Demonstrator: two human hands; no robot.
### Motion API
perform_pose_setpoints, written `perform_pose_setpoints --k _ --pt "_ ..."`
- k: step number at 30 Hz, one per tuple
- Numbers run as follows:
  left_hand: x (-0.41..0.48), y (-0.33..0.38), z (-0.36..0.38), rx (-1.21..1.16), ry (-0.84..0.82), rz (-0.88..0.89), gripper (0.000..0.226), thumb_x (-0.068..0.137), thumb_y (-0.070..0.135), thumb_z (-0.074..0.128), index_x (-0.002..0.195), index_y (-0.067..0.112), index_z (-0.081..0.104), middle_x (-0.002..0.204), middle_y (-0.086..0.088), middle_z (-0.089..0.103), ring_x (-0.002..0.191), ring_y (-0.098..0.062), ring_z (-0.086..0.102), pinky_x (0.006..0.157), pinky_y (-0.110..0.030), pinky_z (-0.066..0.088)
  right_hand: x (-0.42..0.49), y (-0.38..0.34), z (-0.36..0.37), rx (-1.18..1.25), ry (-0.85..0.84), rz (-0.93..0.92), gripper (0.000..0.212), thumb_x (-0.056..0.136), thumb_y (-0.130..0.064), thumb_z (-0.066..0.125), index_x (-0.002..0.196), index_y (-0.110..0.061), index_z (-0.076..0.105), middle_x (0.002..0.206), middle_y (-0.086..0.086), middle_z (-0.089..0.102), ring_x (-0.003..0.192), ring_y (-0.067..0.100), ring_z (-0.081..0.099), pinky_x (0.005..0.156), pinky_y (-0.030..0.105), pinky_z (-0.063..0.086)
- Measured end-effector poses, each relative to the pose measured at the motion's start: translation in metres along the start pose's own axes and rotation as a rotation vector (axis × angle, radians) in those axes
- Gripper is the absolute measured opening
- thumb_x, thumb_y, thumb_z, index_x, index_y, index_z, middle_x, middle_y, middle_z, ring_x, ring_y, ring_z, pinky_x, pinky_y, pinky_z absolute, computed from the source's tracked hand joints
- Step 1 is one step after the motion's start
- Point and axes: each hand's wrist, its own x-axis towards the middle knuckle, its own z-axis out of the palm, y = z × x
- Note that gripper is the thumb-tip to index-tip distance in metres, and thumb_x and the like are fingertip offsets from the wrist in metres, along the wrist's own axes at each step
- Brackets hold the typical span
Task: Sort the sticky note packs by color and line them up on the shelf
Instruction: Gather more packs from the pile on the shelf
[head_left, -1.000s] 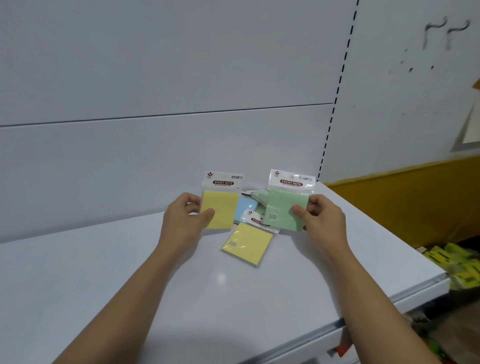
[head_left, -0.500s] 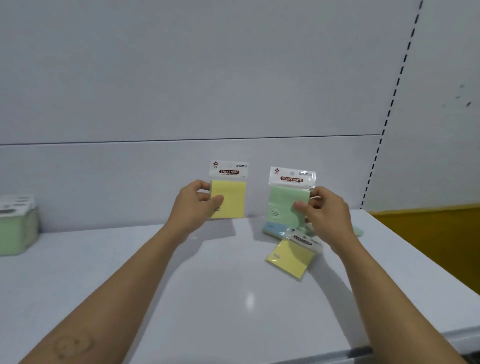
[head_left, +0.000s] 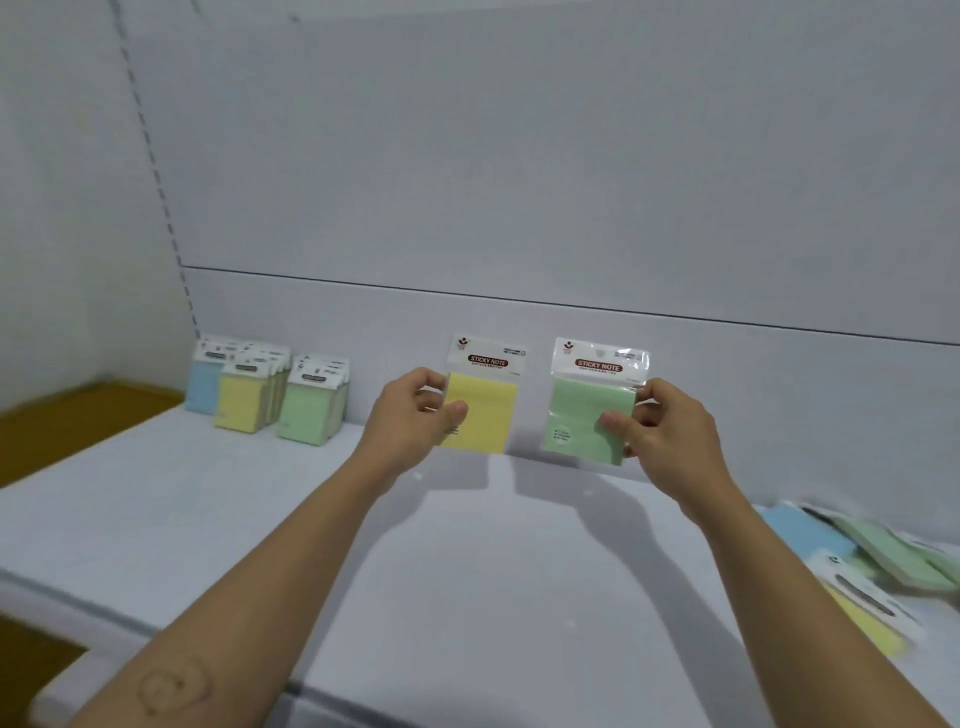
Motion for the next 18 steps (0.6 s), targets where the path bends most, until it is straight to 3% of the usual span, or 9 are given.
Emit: perform_pose_setpoints --k 3,9,18 --pt "-0.001 -0.012 -0.037 0.033 0.077 -0.002 0.013 0.082 0.005 0.07 0.092 0.006 0.061 0.081 -0.006 0.065 0.053 -0.009 0.062 0.049 -0.016 0.045 0.005 -0.01 0.038 0.007 -0.069 -0.022 0.017 0.076 -0.013 0.076 0.08 -0.016 0.06 0.071 0.001 0.07 0.07 0.021 0.069 0.064 0.041 0.058" --pt "0.008 -0.046 -0.114 0.082 0.117 -0.045 0.014 0.083 0.011 0.07 0.091 0.007 0.059 0.091 -0.006 0.061 0.065 -0.02 0.062 0.065 -0.035 0.051 0.004 -0.033 0.12 0.032 -0.156 -0.021 0.017 0.076 -0.013 0.075 0.081 -0.017 0.06 0.075 0.008 0.07 0.074 0.026 0.069 0.069 0.05 0.057" --pt "0.05 -0.103 -0.22 0.106 0.123 -0.106 0.02 0.081 0.01 0.073 0.098 0.007 0.063 0.094 -0.009 0.062 0.069 -0.018 0.058 0.063 -0.03 0.052 0.008 -0.067 0.237 -0.017 -0.153 0.03 0.017 0.077 -0.014 0.075 0.082 -0.015 0.06 0.079 0.008 0.07 0.076 0.027 0.069 0.071 0.051 0.056"
